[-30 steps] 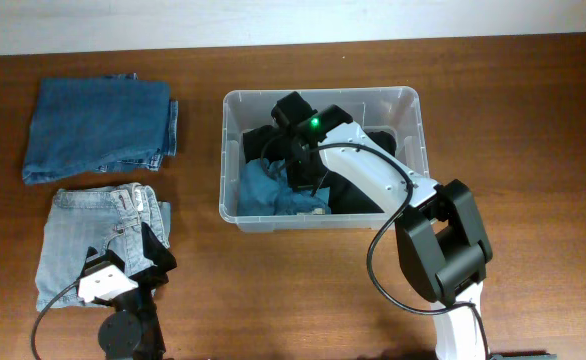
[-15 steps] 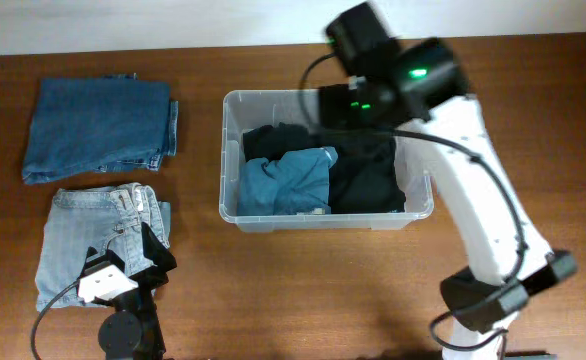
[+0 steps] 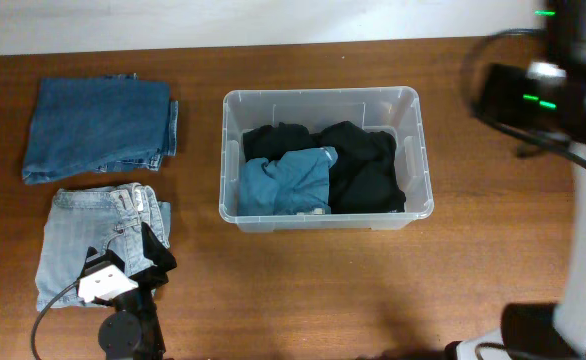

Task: Pack container
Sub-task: 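Withdraw the right gripper from the bin to the right side, then move the left gripper down to the light blue jeans at bottom left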

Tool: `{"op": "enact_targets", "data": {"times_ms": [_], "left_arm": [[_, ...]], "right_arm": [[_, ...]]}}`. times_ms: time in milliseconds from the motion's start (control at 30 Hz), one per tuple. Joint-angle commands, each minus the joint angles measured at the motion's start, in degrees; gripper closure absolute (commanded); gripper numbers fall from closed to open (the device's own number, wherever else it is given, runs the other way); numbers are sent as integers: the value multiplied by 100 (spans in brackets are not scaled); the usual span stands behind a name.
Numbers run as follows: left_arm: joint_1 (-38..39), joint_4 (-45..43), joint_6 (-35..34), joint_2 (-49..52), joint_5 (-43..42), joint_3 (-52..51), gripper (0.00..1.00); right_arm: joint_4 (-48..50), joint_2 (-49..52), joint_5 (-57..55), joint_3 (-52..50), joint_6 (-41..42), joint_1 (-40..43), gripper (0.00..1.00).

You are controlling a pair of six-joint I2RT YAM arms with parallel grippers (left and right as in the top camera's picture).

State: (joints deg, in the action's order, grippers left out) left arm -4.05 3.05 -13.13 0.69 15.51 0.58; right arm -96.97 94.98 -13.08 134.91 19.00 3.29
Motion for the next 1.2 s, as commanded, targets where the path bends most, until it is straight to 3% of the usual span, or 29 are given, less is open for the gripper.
{"op": "enact_targets", "data": {"times_ms": [0,167,333,567,1067,1167], "left_arm": [[-28,28,-11,-35,61,-7,1],[-28,28,-11,-35,61,-7,1],[-28,28,-11,-35,61,-7,1],[-28,28,-11,-35,61,-7,1],[-28,-42,-13,-35,74,-7,1],[-28,-37,-13,-35,-240,-7,1]], "right_arm": [[-37,-365,-50,-326,-232,927,1],[-31,-337,330,-988,-103,2170,1],[260,-168,369,-1777,273,2758,1],[487,-160,387,-2400,269,2861,1],[487,-160,621,-2426,269,2861,1],[487,-160,621,-2426,269,2861,1]]}}
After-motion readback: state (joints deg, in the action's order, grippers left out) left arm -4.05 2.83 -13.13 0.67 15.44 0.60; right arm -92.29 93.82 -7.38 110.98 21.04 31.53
